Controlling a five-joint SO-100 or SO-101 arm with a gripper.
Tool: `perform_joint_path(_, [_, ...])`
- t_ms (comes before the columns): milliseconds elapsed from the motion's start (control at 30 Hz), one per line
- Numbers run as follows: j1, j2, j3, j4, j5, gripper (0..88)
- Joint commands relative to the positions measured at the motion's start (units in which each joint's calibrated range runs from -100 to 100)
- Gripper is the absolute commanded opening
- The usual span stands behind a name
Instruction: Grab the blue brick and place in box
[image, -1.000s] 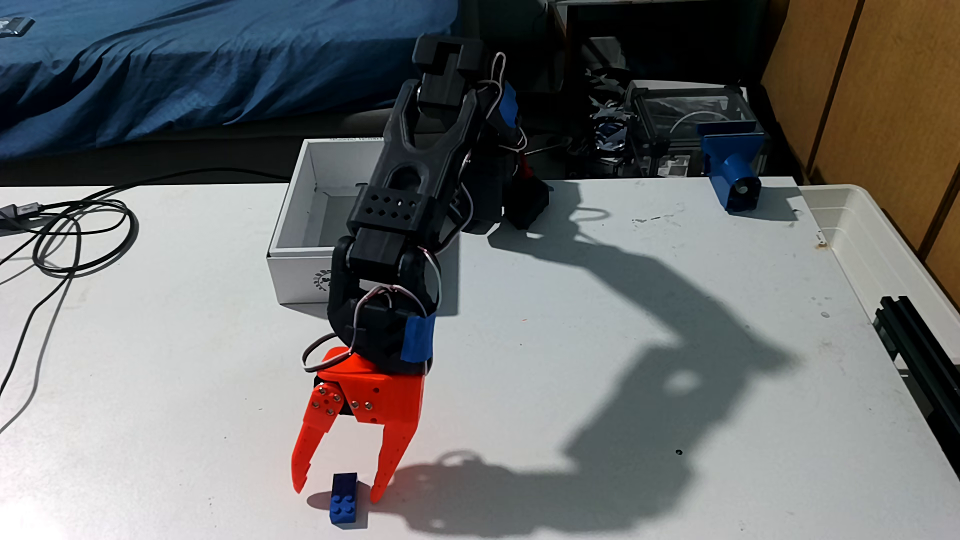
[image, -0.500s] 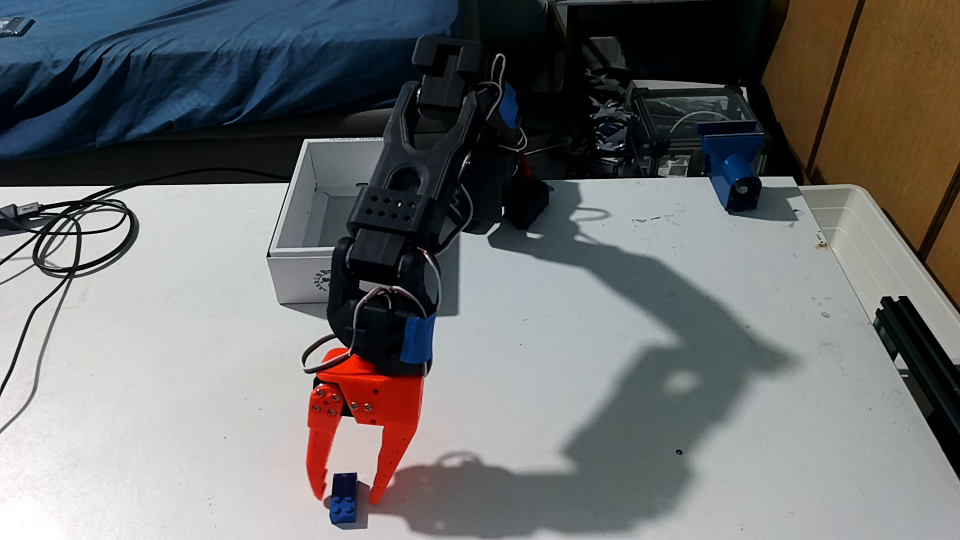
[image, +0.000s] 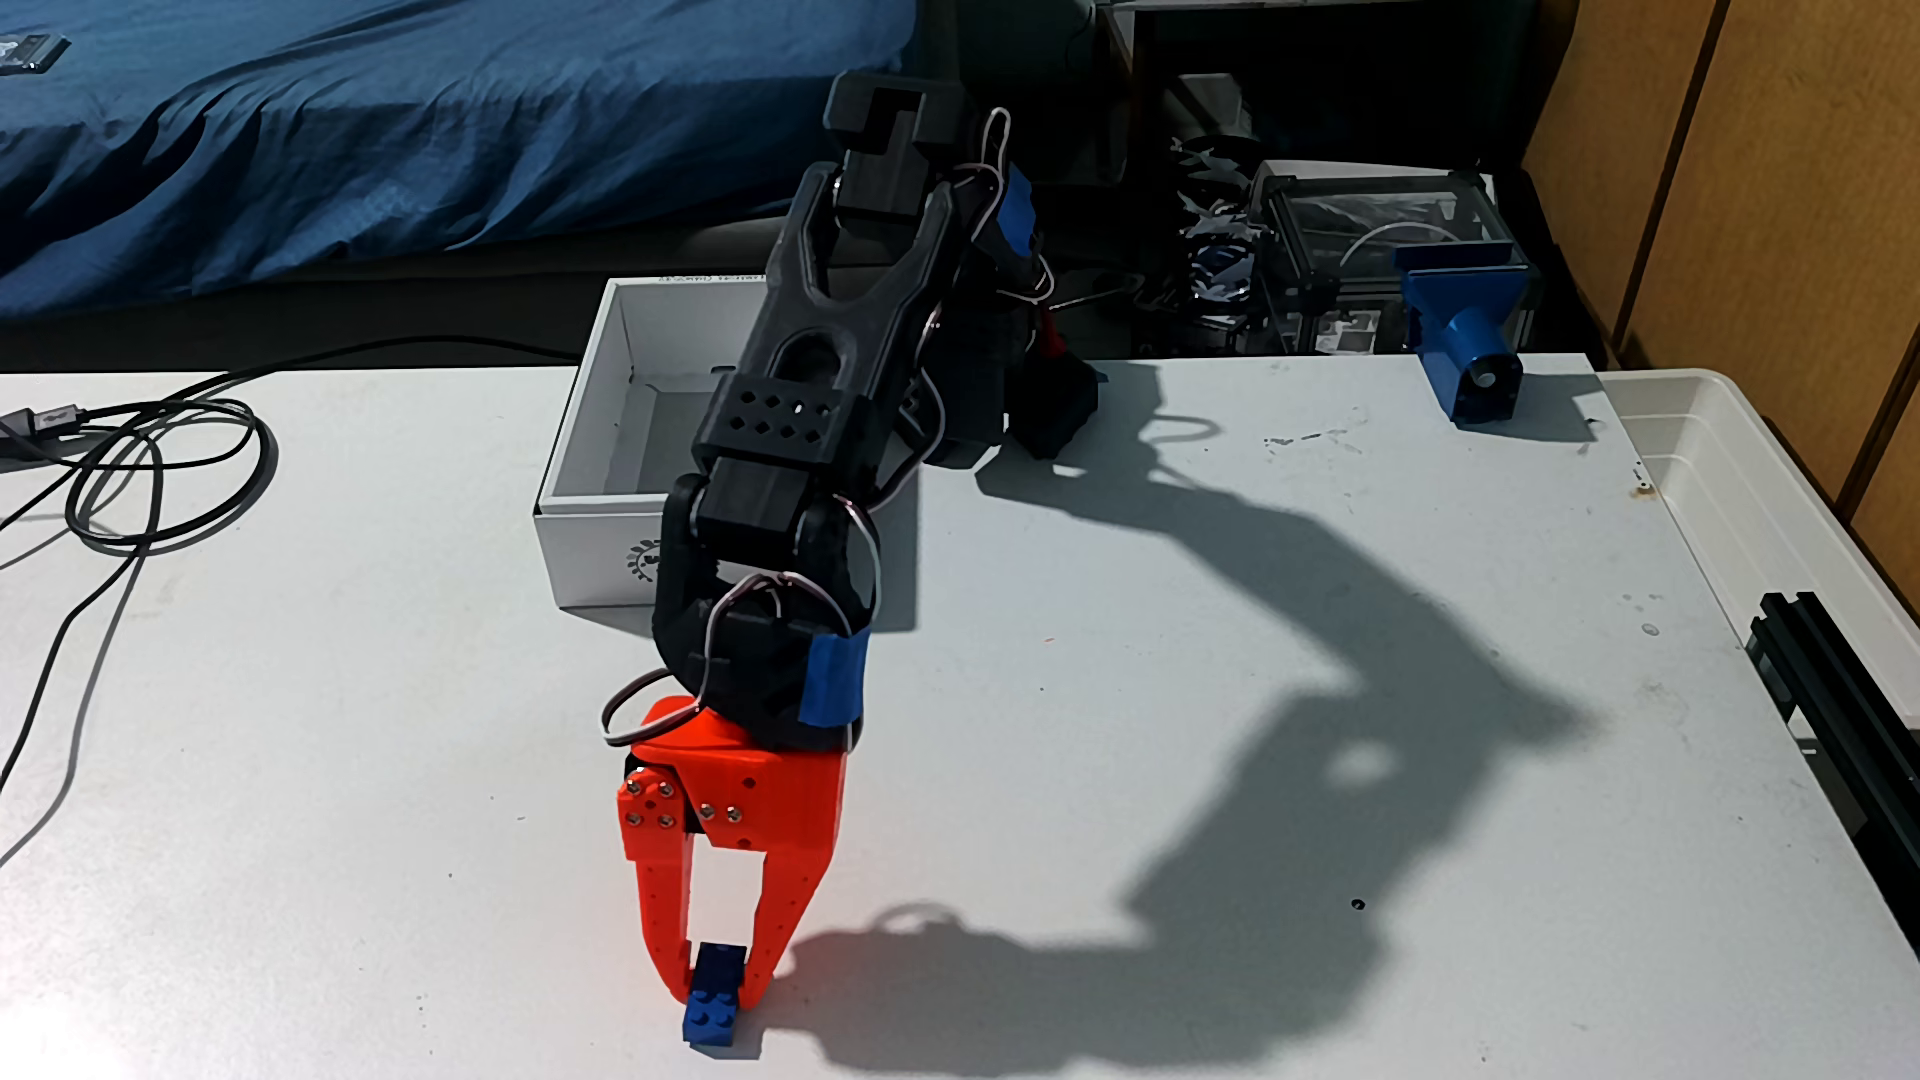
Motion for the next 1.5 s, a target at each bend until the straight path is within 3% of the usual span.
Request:
perform_joint_path(0, [-0.45, -0.42, -1.37, 0.40, 0.30, 0.8])
perform_joint_path(333, [0.22, -1.43, -1.55, 1.86, 0.41, 0.8])
perform_joint_path(1067, [10.10, -18.09, -2.35, 28.92, 0.78, 0.7])
perform_joint_path(1467, [19.69, -31.54, -1.91, 42.28, 9.40, 0.7])
